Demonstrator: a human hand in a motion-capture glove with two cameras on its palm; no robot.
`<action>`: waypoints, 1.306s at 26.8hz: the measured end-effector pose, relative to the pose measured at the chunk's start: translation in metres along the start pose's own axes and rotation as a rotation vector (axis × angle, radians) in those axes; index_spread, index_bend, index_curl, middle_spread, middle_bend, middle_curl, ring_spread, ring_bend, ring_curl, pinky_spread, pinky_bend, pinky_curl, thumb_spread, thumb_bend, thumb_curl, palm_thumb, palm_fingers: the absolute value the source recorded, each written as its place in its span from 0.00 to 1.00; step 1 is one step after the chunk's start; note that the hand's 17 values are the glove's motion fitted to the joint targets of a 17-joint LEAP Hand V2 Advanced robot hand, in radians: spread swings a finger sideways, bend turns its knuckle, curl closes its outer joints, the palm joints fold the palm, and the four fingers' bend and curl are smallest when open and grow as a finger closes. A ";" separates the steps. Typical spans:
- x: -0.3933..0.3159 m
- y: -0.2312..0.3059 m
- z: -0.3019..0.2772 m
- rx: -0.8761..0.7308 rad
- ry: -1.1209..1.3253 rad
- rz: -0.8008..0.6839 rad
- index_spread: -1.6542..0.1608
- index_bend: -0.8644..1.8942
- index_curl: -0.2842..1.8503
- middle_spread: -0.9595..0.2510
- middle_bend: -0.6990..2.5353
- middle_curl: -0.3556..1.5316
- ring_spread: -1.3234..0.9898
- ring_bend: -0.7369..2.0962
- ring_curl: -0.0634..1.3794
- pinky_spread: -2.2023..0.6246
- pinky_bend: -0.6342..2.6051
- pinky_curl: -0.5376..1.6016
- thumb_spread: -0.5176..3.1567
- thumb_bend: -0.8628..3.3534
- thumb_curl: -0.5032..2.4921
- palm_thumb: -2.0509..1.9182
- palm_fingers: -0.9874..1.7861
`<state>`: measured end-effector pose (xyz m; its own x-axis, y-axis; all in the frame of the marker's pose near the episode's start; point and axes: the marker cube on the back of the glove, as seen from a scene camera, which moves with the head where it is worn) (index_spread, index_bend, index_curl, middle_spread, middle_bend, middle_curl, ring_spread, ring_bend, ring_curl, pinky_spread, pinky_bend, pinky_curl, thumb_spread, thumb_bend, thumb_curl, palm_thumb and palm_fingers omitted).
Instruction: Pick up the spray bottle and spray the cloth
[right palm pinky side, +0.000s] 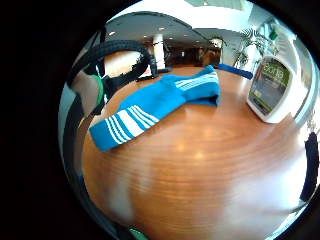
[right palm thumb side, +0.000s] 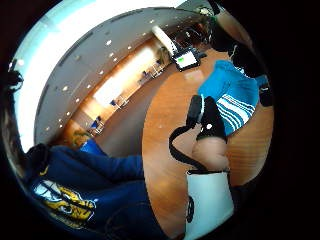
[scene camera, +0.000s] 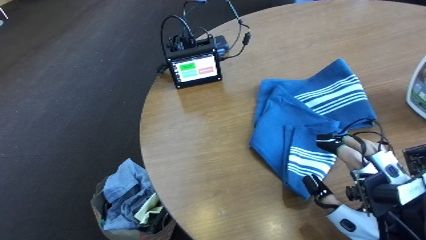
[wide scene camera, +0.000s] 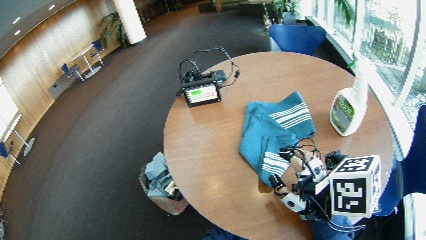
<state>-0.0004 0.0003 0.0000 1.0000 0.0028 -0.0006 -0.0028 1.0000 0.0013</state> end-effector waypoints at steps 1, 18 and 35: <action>0.000 0.000 0.000 0.000 0.000 0.000 0.82 0.34 0.14 0.75 0.31 0.24 0.52 0.43 0.12 0.71 0.39 0.32 0.23 0.30 0.22 0.67 0.76; -0.001 -0.001 0.005 -0.012 0.006 0.007 0.74 0.34 0.19 0.71 0.31 0.34 0.49 0.43 0.26 0.67 0.41 0.40 0.36 0.28 0.27 0.71 0.73; 0.081 -0.016 -0.099 0.175 0.068 0.252 0.69 0.34 0.19 0.80 0.26 0.35 0.57 0.35 0.26 0.82 0.42 0.43 0.40 0.22 0.28 0.66 0.42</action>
<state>0.0806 -0.0158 -0.0989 0.9654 0.2569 -0.0450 -0.2449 0.9523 0.1823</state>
